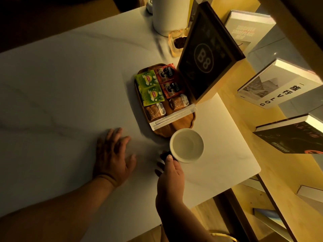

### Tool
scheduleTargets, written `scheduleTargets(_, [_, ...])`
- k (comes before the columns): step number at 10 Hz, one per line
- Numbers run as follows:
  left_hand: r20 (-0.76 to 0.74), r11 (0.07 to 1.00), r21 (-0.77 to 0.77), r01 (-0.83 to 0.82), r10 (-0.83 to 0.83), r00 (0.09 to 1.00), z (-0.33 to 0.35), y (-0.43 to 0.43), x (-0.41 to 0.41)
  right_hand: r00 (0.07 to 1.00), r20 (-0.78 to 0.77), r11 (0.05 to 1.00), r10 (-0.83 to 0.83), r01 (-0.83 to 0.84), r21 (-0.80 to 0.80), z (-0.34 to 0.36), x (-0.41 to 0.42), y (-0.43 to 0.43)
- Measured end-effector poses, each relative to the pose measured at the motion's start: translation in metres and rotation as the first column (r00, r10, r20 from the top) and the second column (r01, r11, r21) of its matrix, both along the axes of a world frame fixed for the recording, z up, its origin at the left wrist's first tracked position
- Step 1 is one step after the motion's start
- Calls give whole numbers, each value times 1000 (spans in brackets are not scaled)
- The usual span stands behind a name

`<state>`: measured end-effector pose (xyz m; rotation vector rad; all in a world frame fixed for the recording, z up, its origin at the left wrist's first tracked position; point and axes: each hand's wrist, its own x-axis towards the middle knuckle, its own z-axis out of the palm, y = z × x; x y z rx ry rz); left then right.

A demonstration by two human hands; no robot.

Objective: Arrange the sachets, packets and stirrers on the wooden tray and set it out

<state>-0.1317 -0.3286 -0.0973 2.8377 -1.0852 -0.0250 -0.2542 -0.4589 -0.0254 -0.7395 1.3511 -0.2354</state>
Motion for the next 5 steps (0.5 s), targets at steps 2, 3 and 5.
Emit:
scheduleTargets(2, [-12, 1000, 2, -6, 6, 1000, 0, -3, 1, 997, 15, 997, -74, 74, 38, -5, 3, 1])
scheduleTargets(3, [-30, 1000, -4, -1, 0, 1000, 0, 1, 0, 994, 12, 993, -111, 111, 43, -2, 5, 3])
scheduleTargets(5, [-81, 998, -58, -20, 16, 997, 6, -3, -2, 996, -43, 996, -83, 81, -35, -4, 4, 14])
